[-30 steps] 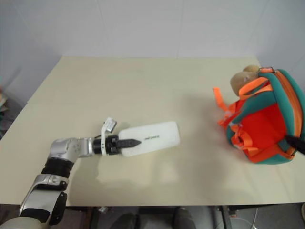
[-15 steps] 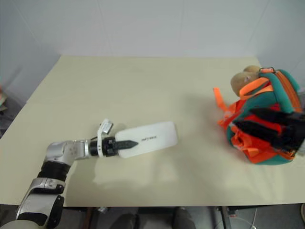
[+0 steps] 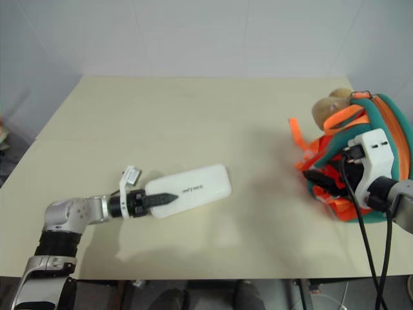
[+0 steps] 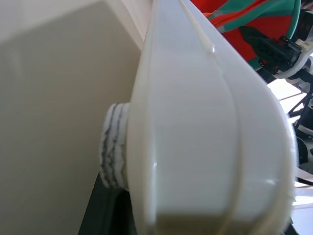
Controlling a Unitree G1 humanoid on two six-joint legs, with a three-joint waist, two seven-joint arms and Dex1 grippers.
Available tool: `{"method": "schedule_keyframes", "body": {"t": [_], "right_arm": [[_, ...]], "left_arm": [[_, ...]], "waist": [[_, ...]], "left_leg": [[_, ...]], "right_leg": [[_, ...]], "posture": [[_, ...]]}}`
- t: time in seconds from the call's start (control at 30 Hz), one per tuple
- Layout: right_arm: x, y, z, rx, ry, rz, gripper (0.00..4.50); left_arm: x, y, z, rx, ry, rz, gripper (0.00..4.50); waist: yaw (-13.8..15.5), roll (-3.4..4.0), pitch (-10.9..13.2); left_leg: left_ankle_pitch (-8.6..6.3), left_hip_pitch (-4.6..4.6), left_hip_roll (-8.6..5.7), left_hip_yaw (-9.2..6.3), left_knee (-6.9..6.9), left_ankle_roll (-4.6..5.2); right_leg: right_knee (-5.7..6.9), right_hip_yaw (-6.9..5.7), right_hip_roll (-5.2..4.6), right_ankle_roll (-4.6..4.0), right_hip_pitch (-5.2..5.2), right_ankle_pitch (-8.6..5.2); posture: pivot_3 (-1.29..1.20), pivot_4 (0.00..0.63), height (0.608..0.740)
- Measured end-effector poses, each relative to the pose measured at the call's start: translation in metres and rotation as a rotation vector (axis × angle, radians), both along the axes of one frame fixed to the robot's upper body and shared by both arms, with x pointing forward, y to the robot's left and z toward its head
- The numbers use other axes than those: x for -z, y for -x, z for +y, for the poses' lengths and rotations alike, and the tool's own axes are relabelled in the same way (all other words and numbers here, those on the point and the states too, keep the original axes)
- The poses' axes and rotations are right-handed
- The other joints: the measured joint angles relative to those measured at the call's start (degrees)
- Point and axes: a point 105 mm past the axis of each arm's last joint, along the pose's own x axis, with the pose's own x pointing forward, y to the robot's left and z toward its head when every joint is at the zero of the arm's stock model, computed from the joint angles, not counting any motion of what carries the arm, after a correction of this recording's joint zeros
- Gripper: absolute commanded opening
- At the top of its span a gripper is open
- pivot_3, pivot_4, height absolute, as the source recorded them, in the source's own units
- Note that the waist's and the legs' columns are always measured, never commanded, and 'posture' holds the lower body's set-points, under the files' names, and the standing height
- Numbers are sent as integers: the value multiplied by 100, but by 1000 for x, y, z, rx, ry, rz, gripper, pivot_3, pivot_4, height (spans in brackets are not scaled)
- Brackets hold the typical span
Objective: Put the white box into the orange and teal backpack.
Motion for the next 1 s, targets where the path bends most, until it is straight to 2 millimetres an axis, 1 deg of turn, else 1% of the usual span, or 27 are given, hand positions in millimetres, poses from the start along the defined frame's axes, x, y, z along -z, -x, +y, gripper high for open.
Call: {"method": "schedule_keyframes", "body": {"t": [0.07,0.17,0.33,0.47,0.57,0.67,0.73,0.83,0.9,1.0], "right_arm": [[0,-5,4,8,-10,-19,4458],[5,-15,6,37,-12,-40,4458],[1,-29,-3,130,33,-86,4458],[0,-28,-9,170,106,-63,4458],[1,-23,-7,180,140,-30,4458],[5,-23,-4,194,128,-30,4458],[9,-26,-1,212,83,-39,4458],[12,-33,5,250,28,-76,4458],[11,-36,2,289,27,-107,4458],[6,-41,-8,403,24,-197,4458]], "left_arm": [[0,0,0,-3,1,2,1248],[-1,0,0,-4,-2,0,1248],[-3,1,0,-3,-12,-10,1248],[-3,2,4,-10,-14,-8,1248],[-4,2,9,-24,-16,-10,1248],[-4,2,9,-28,-17,-9,1248],[-4,2,9,-29,-17,-9,1248],[-5,1,7,-24,-19,-12,1248],[-5,1,6,-20,-20,-13,1248],[-5,0,6,-21,-21,-13,1248]], "waist": [[-3,0,0],[2,0,0],[5,0,0],[-3,0,0],[-1,0,0],[3,0,0],[2,0,0],[7,0,0],[10,0,0],[8,0,0]], "left_leg": [[0,0,1,0,1,0],[0,-1,-1,0,1,0],[0,-2,-2,0,-1,-1],[0,-4,0,1,-7,-1],[0,-3,3,0,-8,0],[0,-3,1,0,-4,0],[0,-2,0,0,-2,0],[2,-3,-1,-2,-2,-3],[3,-4,-2,-2,-5,-4],[3,-4,-3,-1,-8,-5]], "right_leg": [[0,0,0,-1,0,0],[0,0,-1,0,-1,0],[-1,0,-2,0,-2,0],[-2,1,0,-3,-7,-1],[-1,-1,1,-6,-7,-3],[-2,-1,-1,-5,-5,-2],[-1,0,-2,-4,-3,-1],[1,0,-1,-4,-4,1],[1,0,-2,-4,-5,1],[-1,1,-2,-3,-7,1]], "posture": [[0,150,740],[0,150,740],[0,150,740],[0,150,740],[0,150,740],[0,150,740],[0,150,740],[0,150,740],[0,150,740],[0,150,740]]}}
